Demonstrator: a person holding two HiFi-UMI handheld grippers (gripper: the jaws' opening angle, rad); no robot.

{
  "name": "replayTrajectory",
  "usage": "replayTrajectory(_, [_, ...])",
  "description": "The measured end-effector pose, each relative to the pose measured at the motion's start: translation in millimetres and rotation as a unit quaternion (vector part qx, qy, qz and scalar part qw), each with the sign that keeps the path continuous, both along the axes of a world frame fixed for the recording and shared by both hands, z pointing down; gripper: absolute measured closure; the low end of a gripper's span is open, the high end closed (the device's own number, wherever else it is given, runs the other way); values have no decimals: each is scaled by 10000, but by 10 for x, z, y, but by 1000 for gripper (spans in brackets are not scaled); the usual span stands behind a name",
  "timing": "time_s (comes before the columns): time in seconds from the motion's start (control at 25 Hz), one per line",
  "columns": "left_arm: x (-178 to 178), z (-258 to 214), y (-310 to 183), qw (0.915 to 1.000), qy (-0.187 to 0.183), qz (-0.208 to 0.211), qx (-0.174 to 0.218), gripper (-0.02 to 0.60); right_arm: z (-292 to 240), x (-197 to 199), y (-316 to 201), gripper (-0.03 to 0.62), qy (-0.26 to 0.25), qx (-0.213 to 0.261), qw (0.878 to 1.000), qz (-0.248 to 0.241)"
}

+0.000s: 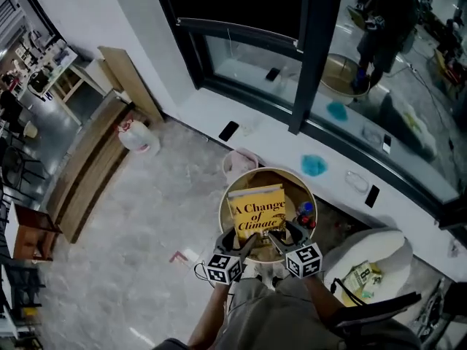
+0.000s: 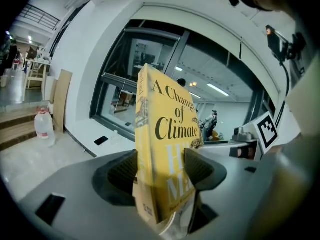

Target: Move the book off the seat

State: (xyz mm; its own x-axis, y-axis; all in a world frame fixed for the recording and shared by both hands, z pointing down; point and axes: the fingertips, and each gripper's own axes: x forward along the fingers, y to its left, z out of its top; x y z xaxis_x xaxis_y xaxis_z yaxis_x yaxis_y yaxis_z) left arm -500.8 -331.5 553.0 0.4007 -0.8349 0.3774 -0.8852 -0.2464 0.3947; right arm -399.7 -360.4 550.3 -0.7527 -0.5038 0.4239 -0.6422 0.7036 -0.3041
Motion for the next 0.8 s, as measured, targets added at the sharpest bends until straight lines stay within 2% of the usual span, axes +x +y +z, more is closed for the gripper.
replayTrajectory(0.24, [-58, 806, -62, 9975, 137, 248, -643, 281, 813, -45, 11, 332, 323, -612, 9974, 217])
replayTrajectory(0.4, [25, 1587, -175, 9922, 305, 392, -1147, 279, 1562, 38, -78, 332, 546, -1010, 9925, 411])
replayTrajectory(0.64, [236, 2700, -27, 9725, 642, 584, -2161, 281, 2644, 238, 101, 332, 865, -1859, 9761, 725])
replayTrajectory(0.8, [357, 3434, -84, 9600, 682, 591, -2651, 281, 3382, 354, 48, 332, 931, -2315, 9648, 827])
